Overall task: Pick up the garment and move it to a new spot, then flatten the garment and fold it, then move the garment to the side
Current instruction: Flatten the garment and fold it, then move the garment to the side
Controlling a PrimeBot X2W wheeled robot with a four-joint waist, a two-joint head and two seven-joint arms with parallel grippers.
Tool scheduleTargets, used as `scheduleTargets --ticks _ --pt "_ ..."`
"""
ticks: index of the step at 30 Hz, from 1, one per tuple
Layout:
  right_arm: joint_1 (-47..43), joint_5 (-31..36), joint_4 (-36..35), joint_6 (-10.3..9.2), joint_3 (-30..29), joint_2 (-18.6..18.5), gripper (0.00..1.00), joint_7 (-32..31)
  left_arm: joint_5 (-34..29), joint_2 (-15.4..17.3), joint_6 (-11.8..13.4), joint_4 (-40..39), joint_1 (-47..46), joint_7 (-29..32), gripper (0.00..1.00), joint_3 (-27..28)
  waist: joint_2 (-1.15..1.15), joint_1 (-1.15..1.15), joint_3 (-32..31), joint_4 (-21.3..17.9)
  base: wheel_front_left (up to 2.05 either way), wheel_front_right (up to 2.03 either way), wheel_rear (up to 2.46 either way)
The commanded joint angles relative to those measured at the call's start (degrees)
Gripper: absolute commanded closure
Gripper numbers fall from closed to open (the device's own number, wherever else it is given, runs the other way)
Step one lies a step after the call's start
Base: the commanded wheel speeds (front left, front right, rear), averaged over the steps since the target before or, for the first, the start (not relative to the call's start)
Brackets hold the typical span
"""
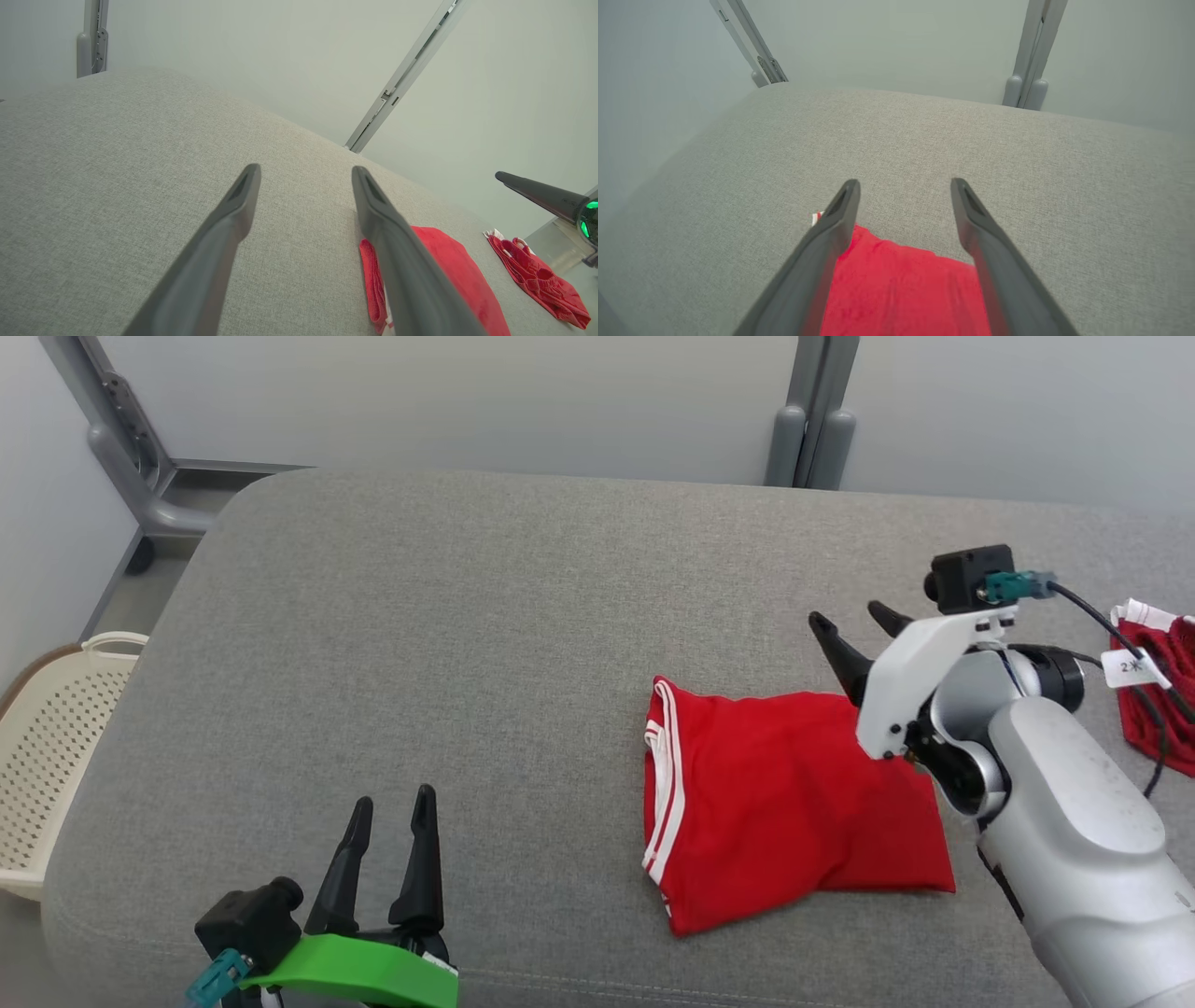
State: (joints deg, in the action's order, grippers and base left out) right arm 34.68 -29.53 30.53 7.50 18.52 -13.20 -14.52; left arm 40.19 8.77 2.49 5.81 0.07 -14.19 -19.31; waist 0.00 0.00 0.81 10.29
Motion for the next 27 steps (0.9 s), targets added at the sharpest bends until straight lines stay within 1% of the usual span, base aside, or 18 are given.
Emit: scheduleTargets --ticks 1,10,18,27 --pt "-1.26 -0.44 -0.26 -0.03 -0.31 -0.43 0.0 0.15 -0.4 0.42 0.14 -0.25 0.38 -0.05 0.0 -0.05 0.0 0.0 0.04 -0.28 0.0 0.0 0.0" --pt "-10.18 -1.98 -2.09 -0.03 -4.11 -5.56 0.0 -1.21 -1.39 1.4 0.82 -1.19 0.16 0.82 0.0 -0.77 0.0 0.0 0.88 -1.22 0.0 0.0 0.0" --pt "-14.18 -3.61 -0.92 -0.03 -5.76 -6.77 0.0 -3.31 -2.29 2.58 1.51 -2.54 -1.21 1.65 0.0 -0.94 0.0 0.0 2.56 0.3 0.0 0.0 0.0" --pt "-12.94 -5.23 3.4 -0.03 -5.89 -6.98 0.0 -4.87 -2.97 3.55 1.92 -3.67 -2.14 2.51 0.0 -1.53 0.0 0.0 4.0 3.56 0.0 0.0 0.0"
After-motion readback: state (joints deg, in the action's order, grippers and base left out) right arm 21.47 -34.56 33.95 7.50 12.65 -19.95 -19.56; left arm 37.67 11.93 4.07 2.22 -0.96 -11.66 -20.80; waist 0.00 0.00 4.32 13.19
